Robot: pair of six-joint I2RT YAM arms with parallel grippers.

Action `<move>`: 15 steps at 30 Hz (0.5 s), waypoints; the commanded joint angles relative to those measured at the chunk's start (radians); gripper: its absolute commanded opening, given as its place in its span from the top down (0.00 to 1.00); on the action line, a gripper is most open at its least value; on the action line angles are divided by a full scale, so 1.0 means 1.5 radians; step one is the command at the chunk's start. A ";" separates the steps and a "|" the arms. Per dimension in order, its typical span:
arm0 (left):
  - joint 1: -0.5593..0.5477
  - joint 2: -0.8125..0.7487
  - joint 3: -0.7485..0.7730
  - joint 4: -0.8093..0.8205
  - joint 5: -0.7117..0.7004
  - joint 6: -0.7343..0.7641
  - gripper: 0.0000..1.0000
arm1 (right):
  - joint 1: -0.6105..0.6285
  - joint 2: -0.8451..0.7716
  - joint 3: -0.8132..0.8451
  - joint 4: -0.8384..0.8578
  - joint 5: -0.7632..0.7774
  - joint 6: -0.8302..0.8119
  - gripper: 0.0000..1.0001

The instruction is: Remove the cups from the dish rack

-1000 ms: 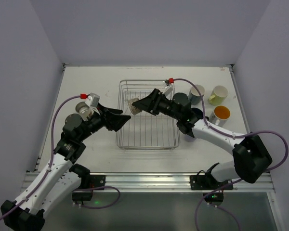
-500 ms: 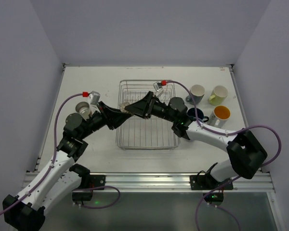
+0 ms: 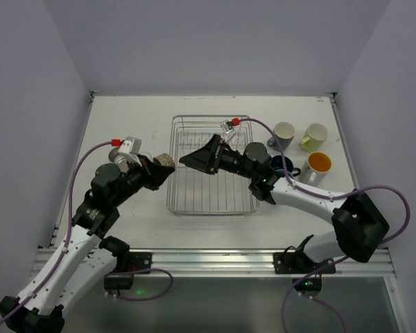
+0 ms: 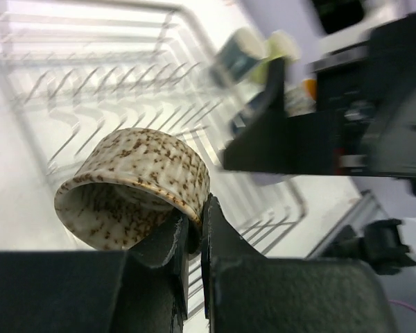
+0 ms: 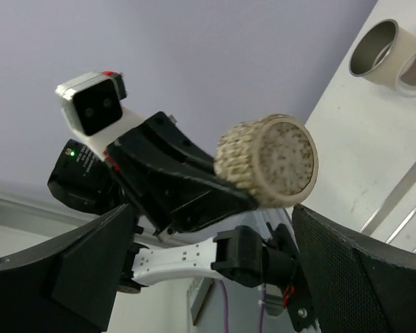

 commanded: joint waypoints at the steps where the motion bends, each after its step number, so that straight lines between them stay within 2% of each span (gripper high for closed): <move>1: 0.002 -0.015 0.058 -0.231 -0.174 0.066 1.00 | 0.003 -0.058 -0.011 -0.058 0.029 -0.073 0.01; 2: 0.002 -0.010 0.067 -0.303 -0.195 0.064 1.00 | 0.003 -0.076 -0.018 -0.075 0.038 -0.083 0.01; 5: 0.002 0.006 0.092 -0.386 -0.283 0.049 1.00 | 0.002 -0.118 -0.030 -0.133 0.065 -0.124 0.01; 11: 0.003 0.058 0.080 -0.414 -0.361 0.010 1.00 | 0.002 -0.224 -0.031 -0.283 0.141 -0.235 0.01; 15: 0.004 0.169 0.075 -0.397 -0.370 -0.001 1.00 | 0.003 -0.325 -0.030 -0.371 0.179 -0.282 0.01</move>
